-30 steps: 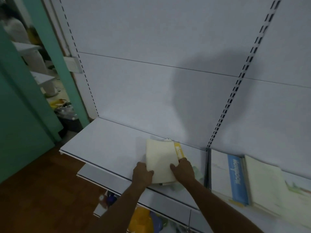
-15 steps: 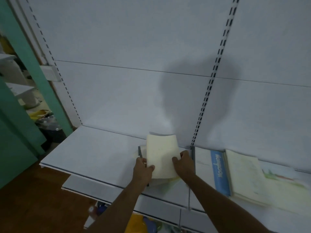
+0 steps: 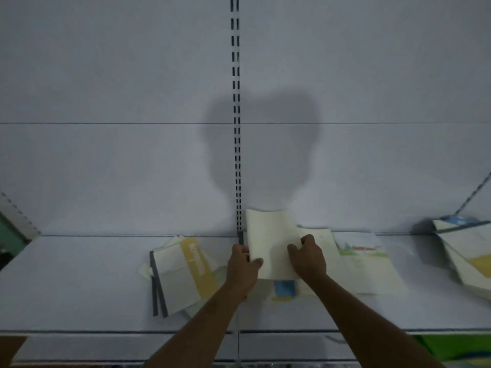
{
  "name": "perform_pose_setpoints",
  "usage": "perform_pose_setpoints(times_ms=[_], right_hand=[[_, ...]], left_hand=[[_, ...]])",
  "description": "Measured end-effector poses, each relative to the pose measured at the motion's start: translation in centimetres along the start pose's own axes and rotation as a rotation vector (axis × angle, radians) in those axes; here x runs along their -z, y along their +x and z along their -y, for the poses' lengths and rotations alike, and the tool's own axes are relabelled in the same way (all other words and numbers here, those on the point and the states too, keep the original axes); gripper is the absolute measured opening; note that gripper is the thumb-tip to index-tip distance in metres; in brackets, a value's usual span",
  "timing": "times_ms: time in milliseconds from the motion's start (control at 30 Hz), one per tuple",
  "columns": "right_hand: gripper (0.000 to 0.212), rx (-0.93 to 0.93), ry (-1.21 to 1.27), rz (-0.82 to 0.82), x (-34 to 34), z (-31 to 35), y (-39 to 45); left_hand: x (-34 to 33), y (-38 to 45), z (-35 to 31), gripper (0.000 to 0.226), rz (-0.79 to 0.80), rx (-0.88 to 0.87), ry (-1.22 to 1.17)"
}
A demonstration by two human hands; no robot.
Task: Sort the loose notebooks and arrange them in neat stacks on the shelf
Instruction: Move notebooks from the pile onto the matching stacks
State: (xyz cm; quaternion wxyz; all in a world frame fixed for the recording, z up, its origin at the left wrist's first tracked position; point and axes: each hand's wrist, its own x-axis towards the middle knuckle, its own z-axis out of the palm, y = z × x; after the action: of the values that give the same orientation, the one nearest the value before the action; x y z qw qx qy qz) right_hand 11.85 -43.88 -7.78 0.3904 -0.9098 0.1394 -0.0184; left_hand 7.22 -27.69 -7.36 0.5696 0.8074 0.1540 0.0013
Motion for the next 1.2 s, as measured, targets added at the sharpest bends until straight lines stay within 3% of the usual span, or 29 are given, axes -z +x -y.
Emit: perform_pose_setpoints(times_ms=[267, 433, 567, 767, 1000, 1200], right_hand=[[0.034, -0.097, -0.099, -0.020, 5.2, -6.4, 2.0], [0.044, -0.150, -0.293, 0.029, 5.3, -8.1, 2.0], [0.047, -0.132, -0.359, -0.053, 4.8, -7.3, 1.5], [0.044, 0.047, -0.260, -0.096, 2.1, -3.6, 0.6], [0.022, 0.348, -0.098, 0.164, -6.4, 4.1, -2.7], [0.034, 0.387, -0.185, 0.325, -13.2, 8.3, -6.5]], left_hand=[[-7.7, -0.7, -2.1, 0.033, 0.166, -0.051, 0.206], [-9.3, -1.2, -1.4, 0.036, 0.189, -0.069, 0.400], [-9.0, -1.2, -1.0, 0.040, 0.193, -0.073, 0.398], [-5.3, -1.0, 0.3, 0.026, 0.009, -0.061, 0.324], [4.7, -0.8, 3.5, 0.020, -0.250, 0.053, 0.350], [13.1, -1.5, 7.1, 0.030, -0.430, 0.145, 0.480]])
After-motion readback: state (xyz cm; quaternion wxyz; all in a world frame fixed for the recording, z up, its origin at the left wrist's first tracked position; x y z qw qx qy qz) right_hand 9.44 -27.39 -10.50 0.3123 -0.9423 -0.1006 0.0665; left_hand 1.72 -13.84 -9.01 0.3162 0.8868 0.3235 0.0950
